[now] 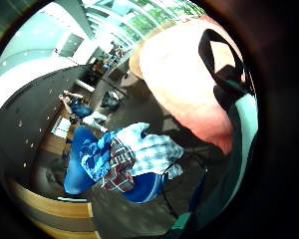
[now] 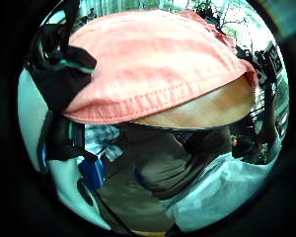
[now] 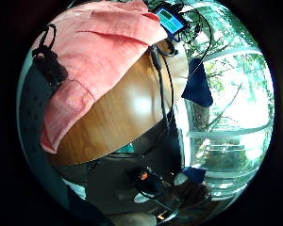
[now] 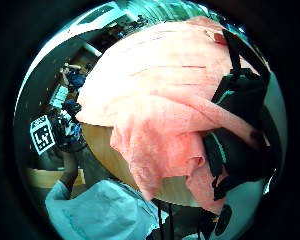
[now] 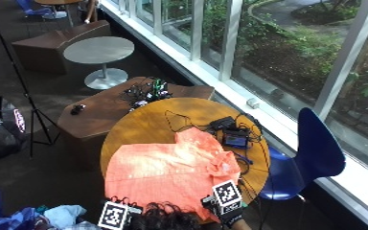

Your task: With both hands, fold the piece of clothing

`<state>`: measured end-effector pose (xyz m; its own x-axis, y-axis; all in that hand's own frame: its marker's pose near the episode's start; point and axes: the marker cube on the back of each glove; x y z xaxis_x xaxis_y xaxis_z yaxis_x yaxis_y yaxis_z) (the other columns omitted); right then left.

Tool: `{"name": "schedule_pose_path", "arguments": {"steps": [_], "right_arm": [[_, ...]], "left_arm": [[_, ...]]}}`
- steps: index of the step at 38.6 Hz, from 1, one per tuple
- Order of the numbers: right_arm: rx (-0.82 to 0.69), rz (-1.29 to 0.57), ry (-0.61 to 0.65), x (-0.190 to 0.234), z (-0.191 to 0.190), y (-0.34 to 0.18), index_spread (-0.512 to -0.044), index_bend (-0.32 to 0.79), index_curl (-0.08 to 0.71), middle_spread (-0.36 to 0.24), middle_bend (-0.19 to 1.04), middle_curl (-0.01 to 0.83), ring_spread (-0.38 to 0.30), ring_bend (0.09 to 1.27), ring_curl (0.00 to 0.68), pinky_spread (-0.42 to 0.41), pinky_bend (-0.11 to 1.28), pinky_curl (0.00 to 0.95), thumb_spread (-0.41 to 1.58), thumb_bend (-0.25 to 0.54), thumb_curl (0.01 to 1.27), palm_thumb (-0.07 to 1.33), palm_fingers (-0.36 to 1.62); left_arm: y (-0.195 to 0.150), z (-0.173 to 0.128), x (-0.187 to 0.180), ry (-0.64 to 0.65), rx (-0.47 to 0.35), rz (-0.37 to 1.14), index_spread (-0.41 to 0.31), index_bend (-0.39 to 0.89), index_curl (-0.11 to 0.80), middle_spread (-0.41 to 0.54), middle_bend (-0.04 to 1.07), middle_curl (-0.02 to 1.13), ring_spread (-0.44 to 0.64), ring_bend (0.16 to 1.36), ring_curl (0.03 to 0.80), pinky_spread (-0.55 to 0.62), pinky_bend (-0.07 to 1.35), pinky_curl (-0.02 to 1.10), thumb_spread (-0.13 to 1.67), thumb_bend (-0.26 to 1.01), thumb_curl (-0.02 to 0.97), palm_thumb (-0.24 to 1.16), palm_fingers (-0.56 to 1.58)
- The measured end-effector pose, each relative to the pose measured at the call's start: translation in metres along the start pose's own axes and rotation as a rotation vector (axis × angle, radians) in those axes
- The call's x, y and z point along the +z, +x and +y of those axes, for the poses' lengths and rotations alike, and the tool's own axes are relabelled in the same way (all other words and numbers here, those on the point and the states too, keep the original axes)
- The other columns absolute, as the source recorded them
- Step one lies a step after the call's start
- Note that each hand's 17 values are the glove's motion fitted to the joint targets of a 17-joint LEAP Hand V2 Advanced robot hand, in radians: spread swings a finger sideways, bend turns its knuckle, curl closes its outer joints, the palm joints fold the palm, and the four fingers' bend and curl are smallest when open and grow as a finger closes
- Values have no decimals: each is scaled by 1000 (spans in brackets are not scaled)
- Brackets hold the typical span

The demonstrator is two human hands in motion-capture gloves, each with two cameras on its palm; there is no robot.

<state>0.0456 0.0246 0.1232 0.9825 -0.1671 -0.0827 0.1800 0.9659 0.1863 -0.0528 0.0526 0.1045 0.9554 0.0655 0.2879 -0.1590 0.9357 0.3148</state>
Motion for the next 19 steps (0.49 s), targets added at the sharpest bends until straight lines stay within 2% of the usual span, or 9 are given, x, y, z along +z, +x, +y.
{"name": "schedule_pose_path", "arguments": {"steps": [2,5,8,11,15,19], "right_arm": [[-38,48,17,-7,3,-1,-331,447,348,-190,171,311,-210,422,258,-85,472,291,1133,130,364,811,1019],[-102,70,-65,-32,16,-3,-324,392,363,-213,193,327,-256,456,293,-150,470,311,1139,128,363,838,1133],[-179,57,-195,-61,24,-2,-320,290,365,-248,286,367,-292,554,338,-205,430,321,1135,125,364,866,1288],[-246,26,-286,-87,18,4,-319,232,367,-264,307,383,-299,626,369,-247,430,331,1125,115,362,883,1354],[-290,-61,-310,-122,-20,19,-320,195,371,-275,335,401,-299,675,395,-279,417,336,1115,95,356,893,1371],[-245,-206,-241,-142,-99,40,-320,163,371,-283,338,412,-291,749,426,-317,427,346,1112,81,352,911,1396]], "left_arm": [[7,-2,-7,23,10,145,-230,231,304,-232,303,390,-270,634,301,-174,521,291,1090,133,362,684,1078],[5,-3,-26,-3,36,289,-263,222,326,-278,348,415,-319,627,320,-226,461,299,1073,120,370,711,1174],[-7,-6,-44,-66,59,374,-288,214,344,-306,371,438,-349,624,338,-257,424,310,1060,102,376,726,1207],[-18,-14,-62,-113,90,405,-303,200,359,-326,376,450,-376,653,357,-279,397,317,1052,89,382,745,1251],[-36,-39,-91,-171,134,353,-317,184,373,-341,369,456,-398,679,374,-297,380,329,1050,70,387,765,1271],[-60,-97,-92,-239,149,305,-325,169,380,-354,378,461,-414,720,394,-313,369,341,1048,53,392,786,1304]]}}
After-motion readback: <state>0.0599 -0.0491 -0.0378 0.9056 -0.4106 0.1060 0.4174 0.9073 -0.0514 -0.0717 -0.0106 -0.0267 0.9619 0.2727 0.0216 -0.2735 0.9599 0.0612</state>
